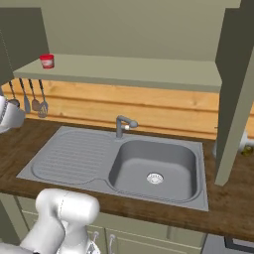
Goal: From the different types of pastries on the counter, select a croissant and place it on the cutting board. Then retrieve a jar of jam from the cabinet and place it alongside the croissant on the cutting board.
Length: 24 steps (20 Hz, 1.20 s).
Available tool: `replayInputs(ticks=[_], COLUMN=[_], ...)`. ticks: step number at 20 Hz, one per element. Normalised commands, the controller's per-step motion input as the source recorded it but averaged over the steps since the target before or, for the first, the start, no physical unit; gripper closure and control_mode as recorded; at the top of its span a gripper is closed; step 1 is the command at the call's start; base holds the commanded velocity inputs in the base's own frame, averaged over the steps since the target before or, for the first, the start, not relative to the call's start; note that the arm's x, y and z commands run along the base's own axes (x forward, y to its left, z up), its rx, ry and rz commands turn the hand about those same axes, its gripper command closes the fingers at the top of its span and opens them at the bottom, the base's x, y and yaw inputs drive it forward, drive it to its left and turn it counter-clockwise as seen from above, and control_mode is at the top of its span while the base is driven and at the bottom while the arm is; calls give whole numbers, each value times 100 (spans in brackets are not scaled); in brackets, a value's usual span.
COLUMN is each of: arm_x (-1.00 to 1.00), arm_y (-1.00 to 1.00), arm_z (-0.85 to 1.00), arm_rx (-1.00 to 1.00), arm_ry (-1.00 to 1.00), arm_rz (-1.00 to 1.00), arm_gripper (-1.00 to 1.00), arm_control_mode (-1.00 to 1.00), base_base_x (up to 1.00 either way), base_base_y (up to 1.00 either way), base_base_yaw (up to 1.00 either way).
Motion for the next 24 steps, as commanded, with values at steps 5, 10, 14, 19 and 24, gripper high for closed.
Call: replayInputs(ticks=[5, 10, 14, 19, 24], arm_x=[11, 30, 14, 4, 15], arm_y=[0, 6, 7, 2, 14], arm_z=[9, 25, 15, 5, 0], arm_rx=[0, -3, -3, -4, -8], arm_ry=[-2, -30, -28, -29, -25], arm_rz=[3, 15, 16, 11, 8], arm_gripper=[-100, -100, -100, -100, -100], arm_control_mode=[-100, -100, -100, -100, -100], base_base_x=[0, 0, 0, 0, 0], base_base_y=[0, 0, 0, 0, 0], base_base_yaw=[0, 0, 0, 0, 0])
